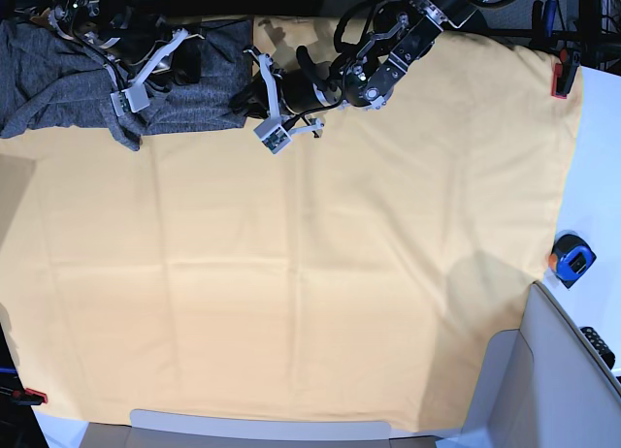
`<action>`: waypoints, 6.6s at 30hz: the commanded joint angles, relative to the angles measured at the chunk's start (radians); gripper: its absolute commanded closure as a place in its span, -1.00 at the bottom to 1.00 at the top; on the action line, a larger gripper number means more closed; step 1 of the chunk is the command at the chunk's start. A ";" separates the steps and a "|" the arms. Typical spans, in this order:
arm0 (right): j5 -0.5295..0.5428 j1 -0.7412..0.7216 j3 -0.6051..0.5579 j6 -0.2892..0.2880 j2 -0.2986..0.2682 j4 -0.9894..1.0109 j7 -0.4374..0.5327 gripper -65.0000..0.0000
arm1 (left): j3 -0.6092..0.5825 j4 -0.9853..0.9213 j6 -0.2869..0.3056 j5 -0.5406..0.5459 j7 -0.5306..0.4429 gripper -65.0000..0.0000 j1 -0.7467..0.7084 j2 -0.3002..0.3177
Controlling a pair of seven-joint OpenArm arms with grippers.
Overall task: Fold the T-shirt properly
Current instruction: 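Release the fold and reposition both grippers on the folded bundle, then press and adjust the folded bundle with both grippers, then grip the grey shirt bundle with both grippers and drag it toward the cloth's middle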
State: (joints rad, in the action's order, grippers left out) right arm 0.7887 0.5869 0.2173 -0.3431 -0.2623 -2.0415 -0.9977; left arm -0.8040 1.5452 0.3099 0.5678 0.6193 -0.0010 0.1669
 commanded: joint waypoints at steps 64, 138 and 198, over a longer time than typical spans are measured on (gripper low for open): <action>-0.473 -0.097 0.139 0.059 0.050 -0.003 0.009 1.00 | -0.028 0.011 0.005 0.007 0.052 1.00 -0.018 -0.073; -0.704 -0.104 0.416 -0.089 -0.101 -0.008 -0.049 1.00 | -0.022 -0.174 0.004 0.002 0.078 1.00 0.028 -0.086; 0.036 -0.328 0.715 -0.355 -0.223 0.832 -0.313 -0.21 | -0.022 -0.174 0.004 0.002 0.081 1.00 0.049 -0.073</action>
State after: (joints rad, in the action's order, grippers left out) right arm 0.8371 0.2466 0.9459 -0.6922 -0.5030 -1.2175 -1.2316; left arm -0.8268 1.3788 0.3595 0.6388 0.6498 0.0448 0.0837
